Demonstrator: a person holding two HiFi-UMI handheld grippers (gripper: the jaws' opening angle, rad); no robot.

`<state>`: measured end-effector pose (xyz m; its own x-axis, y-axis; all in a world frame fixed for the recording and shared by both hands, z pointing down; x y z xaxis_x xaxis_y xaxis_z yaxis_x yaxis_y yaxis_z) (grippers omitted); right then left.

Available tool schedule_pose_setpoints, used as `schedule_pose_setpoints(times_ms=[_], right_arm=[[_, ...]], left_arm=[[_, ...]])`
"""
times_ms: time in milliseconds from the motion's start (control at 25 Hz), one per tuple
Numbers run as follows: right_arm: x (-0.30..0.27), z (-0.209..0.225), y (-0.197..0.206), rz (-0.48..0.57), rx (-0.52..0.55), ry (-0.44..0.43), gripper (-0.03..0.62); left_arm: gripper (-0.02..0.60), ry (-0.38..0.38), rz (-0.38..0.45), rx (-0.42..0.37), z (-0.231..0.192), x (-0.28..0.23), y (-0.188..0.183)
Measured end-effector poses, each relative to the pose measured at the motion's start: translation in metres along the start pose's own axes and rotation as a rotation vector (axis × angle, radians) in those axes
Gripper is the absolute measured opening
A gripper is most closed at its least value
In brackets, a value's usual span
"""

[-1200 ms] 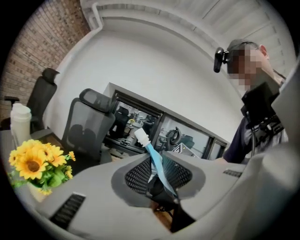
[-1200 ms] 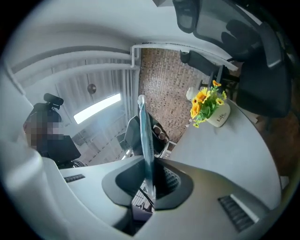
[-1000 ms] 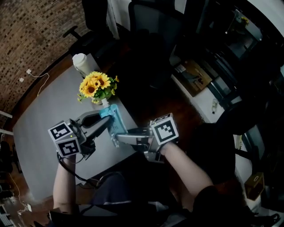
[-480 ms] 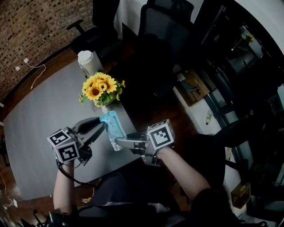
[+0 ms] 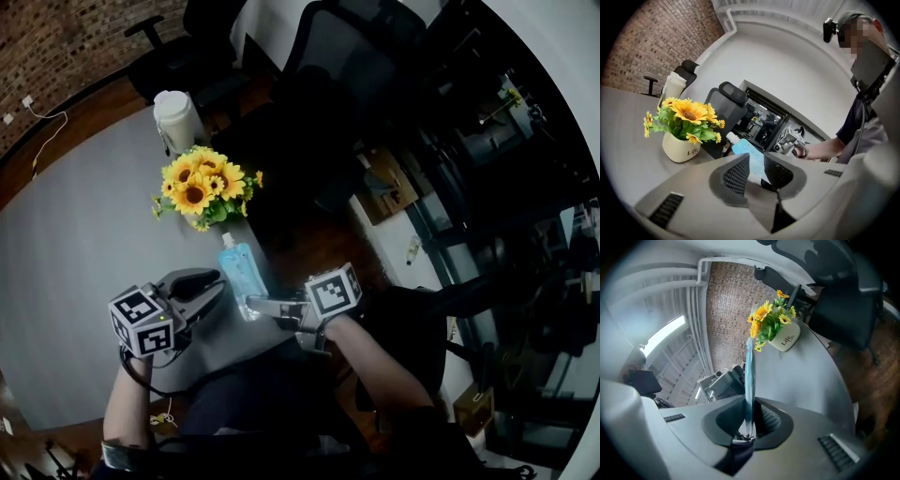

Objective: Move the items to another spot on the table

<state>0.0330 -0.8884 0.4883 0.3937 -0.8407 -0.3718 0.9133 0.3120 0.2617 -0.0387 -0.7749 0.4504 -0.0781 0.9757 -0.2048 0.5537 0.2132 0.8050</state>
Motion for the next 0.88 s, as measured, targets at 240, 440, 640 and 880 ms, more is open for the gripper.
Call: schedule_pose_setpoints(times_ms=[240,440,640,880], right_arm=[[-0.007,0.040,-0.007,-0.111,-0.019,-0.007,0.020],[-0.014,0.066,-0.009,-0.200,-0.073,-0.034,0.023],[-0.022,0.083,-0.009,-0.253,-0.093,-0.004,0.025],[-0.036,0.093,-0.009,-0.252,-0.122,0.027,0.029]], left_arm=[[0.098,-0.114,-0.096,-0.064,-0.007,-0.022,0.008],[0.095,-0.234,-0.264,-0.118,-0.008,-0.050,0.031],[0.094,-0.258,-0.281,-0.033,-0.025,-0.069,0.046],[0.063,-0.285,-0.347,0.055,-0.061,-0.079,0.060]])
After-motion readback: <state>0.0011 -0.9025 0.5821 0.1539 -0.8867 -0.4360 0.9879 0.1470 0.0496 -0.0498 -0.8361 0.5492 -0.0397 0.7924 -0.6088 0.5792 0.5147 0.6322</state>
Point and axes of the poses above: the fingertips, and each gripper's own axes: x backward along the fingers, z to its right, y out of its underside, the point moved 5 cm from there along x, backward along the fingers, and after that the axes turned 8 degrees about y, right-handed, at the moved point
